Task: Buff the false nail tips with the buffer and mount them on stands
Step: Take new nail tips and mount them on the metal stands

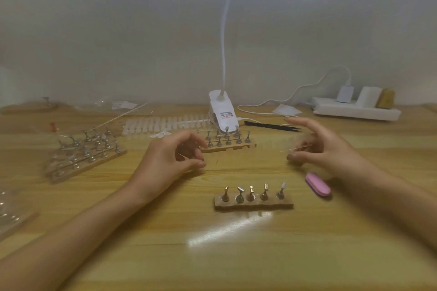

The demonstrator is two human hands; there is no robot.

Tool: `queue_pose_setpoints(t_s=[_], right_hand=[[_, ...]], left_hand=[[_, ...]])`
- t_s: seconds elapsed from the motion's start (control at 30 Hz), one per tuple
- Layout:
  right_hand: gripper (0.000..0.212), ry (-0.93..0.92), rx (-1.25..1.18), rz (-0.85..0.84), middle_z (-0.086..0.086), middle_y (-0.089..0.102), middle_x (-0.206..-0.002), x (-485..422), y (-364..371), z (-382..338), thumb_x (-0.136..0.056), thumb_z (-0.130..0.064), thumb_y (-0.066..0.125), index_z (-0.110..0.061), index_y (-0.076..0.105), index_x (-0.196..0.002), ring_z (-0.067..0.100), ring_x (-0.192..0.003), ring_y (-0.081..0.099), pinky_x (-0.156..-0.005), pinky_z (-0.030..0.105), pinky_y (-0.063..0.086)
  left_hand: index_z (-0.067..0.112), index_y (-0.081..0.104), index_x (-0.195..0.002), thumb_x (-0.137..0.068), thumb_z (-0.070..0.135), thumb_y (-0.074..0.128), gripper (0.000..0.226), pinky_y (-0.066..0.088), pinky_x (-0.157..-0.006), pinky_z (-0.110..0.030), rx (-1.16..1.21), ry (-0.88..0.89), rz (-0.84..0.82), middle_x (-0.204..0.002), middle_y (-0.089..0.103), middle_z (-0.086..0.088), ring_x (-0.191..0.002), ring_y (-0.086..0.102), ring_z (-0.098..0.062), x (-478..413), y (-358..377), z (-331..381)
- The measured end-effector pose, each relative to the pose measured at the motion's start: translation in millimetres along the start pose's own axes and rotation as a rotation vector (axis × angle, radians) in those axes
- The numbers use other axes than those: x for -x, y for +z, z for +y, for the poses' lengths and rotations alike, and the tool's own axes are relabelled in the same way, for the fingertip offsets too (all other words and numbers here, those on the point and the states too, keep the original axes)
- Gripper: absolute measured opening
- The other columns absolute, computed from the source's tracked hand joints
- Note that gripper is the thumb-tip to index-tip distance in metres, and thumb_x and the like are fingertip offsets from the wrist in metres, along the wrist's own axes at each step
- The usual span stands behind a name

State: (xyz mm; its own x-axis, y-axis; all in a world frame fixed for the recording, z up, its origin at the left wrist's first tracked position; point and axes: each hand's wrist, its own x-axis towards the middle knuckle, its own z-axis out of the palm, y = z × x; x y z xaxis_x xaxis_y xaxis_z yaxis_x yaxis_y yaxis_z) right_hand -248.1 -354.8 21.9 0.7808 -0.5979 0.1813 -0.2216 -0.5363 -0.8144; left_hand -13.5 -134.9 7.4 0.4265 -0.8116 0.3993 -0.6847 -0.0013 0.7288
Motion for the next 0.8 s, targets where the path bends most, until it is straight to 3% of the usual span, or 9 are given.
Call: queue_pose_setpoints(t_s=[0.13,0.3,0.5,0.57,0.67,0.8], right_hand=[[0.072,0.064,-0.165,-0.070,0.005,0.076,-0.092,-2.5,-2.5,0.0,-0.069,-0.022,0.080,-0.045,0.053,-0.132,0.021,-0.092,0.073,-0.095,0.034,0.050],[0.040,0.015,-0.239,-0.028,0.011,0.075,-0.082,-0.5,0.7,0.7,-0.087,-0.014,0.068,-0.021,0.061,-0.126,0.018,-0.079,0.073,-0.074,0.017,0.054],[0.051,0.012,-0.283,-0.061,0.003,0.071,-0.072,0.7,3.4,2.3,-0.080,-0.019,0.070,-0.029,0.058,-0.128,0.019,-0.083,0.075,-0.074,0.012,0.051],[0.049,0.027,-0.275,-0.066,0.002,0.072,-0.073,-0.4,3.2,3.6,-0.078,-0.025,0.070,-0.028,0.060,-0.126,0.019,-0.085,0.075,-0.075,0.014,0.051],[0.043,0.051,-0.261,-0.075,0.004,0.075,-0.077,-1.7,1.3,3.0,-0.075,-0.033,0.071,-0.031,0.066,-0.117,0.019,-0.088,0.074,-0.074,0.014,0.050],[0.042,0.069,-0.279,-0.112,0.009,0.078,-0.087,-2.4,-2.7,3.4,-0.065,-0.046,0.074,-0.038,0.072,-0.107,0.019,-0.092,0.074,-0.080,0.023,0.048]], left_hand=[[0.028,0.066,-0.102,-0.076,0.007,0.080,0.037,0.055,-0.072,-0.019,0.023,0.013,0.061,-0.081,0.074,0.007,-0.078,0.071,-0.006,1.7,-1.3,1.6],[0.028,0.064,-0.109,-0.075,0.008,0.081,0.043,0.057,-0.073,-0.021,0.016,0.018,0.052,-0.081,0.074,0.007,-0.076,0.072,-0.007,3.4,1.1,4.4],[0.028,0.057,-0.116,-0.075,0.013,0.082,0.050,0.047,-0.067,-0.013,-0.107,0.102,0.134,-0.077,0.070,0.015,-0.079,0.068,0.000,2.7,-0.6,5.9],[0.029,0.059,-0.116,-0.076,0.015,0.082,0.048,0.048,-0.069,-0.024,-0.259,0.206,0.152,-0.076,0.068,0.017,-0.082,0.064,0.002,2.9,-2.3,8.8],[0.019,0.070,-0.111,-0.074,0.010,0.084,0.041,0.053,-0.067,-0.037,-0.598,0.558,0.218,-0.077,0.069,0.012,-0.079,0.065,-0.012,2.2,-5.5,9.5],[0.025,0.060,-0.119,-0.084,0.016,0.075,0.039,0.042,-0.069,-0.037,-0.828,0.861,0.323,-0.079,0.073,0.011,-0.085,0.058,-0.017,-0.9,-13.1,3.7]])
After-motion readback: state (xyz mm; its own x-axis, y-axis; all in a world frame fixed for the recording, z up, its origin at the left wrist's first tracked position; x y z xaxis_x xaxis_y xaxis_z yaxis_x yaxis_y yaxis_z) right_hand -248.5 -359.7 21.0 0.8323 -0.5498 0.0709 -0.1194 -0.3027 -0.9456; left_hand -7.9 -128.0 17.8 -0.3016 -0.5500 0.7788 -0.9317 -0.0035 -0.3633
